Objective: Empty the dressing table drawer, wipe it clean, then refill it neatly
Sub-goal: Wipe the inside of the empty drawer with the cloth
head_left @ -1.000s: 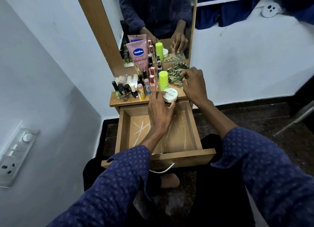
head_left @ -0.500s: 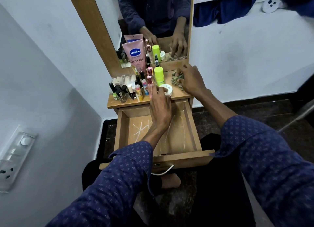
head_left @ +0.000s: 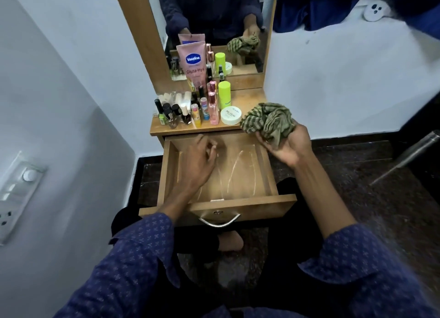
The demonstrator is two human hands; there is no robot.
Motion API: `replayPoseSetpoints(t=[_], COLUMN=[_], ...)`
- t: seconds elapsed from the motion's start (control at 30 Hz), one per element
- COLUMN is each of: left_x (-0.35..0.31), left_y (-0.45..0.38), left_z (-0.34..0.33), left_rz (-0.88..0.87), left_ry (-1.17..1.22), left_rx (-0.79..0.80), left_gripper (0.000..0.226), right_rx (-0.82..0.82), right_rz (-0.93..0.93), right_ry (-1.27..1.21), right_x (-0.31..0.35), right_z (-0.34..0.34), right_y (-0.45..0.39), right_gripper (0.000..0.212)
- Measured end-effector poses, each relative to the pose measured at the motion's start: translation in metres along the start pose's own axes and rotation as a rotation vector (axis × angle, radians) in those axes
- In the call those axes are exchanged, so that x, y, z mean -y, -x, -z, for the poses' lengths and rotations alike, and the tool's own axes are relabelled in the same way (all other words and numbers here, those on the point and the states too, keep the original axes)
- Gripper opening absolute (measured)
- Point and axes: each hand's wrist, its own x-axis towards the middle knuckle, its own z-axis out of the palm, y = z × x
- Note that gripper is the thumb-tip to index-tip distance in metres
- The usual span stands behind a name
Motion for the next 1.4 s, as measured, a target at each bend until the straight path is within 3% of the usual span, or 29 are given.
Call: replayPoseSetpoints(t=[0.2,0.37,0.43,0.5,0.53,0.57,0.63,0.67,0.73,0.87,0.93,1.0,1.13,1.27,1.4], left_x=[0.026,0.02,0.029,0.042,0.047,0.053,0.065,0.07,0.078,0.077,0.073,0.073,0.071,0.073,0.073], left_y=[0.021,0.023,0.026,0.031,0.033,0.036,0.041,0.044,0.048,0.05,0.051,0.052,0.052,0.052,0.051], left_z=[0.039,0.039,0.043,0.05,0.054,0.057,0.061,0.062,0.061,0.064,0.064,0.066,0.069,0.068,0.066], left_rz=[0.156,0.255,0.246,0.21,0.198,0.202,0.222,0.235,0.28,0.379,0.371,0.367,0.35,0.325,0.341], left_ry=[0.028,0.315,0.184,-0.043,-0.136,-0.21,-0.294,-0.285,-0.179,-0.019,-0.017,-0.029,-0.067,-0.104,-0.137], left_rx=[0.006,0.247,0.211,0.191,0.207,0.226,0.266,0.287,0.356,0.453,0.453,0.447,0.454,0.432,0.413], left_gripper=[0.018,0.029,0.027,0.024,0.027,0.036,0.058,0.062,0.062,0.067,0.066,0.064,0.07,0.07,0.063], right_rx=[0.108,0.119,0.034,-0.076,-0.018,0.098,0.302,0.349,0.319,0.197,0.192,0.248,0.589,0.811,1.247], right_rz=[-0.182,-0.158,0.011,0.37,0.498,0.502,0.259,0.152,0.177,0.509,0.537,0.451,0.502,0.541,0.321], right_ry=[0.032,0.405,0.722,1.268,1.496,1.671,1.959,2.095,2.26,2.392,2.388,2.326,2.292,2.3,2.112], right_x=[-0.047,-0.084,-0.097,-0.099,-0.1,-0.101,-0.102,-0.104,-0.108,-0.117,-0.122,-0.129,-0.17,-0.182,-0.188], right_z=[0.002,-0.014,-0.02,-0.022,-0.019,-0.016,-0.011,-0.008,0.0,0.004,-0.002,-0.015,-0.044,-0.056,-0.036], right_y=[0.008,0.005,0.004,0.003,-0.002,-0.008,-0.019,-0.023,-0.03,-0.044,-0.053,-0.066,-0.086,-0.08,-0.059], right_gripper=[0.076,0.04,0.028,0.019,0.019,0.026,0.043,0.044,0.044,0.039,0.029,0.025,0.025,0.02,0.024])
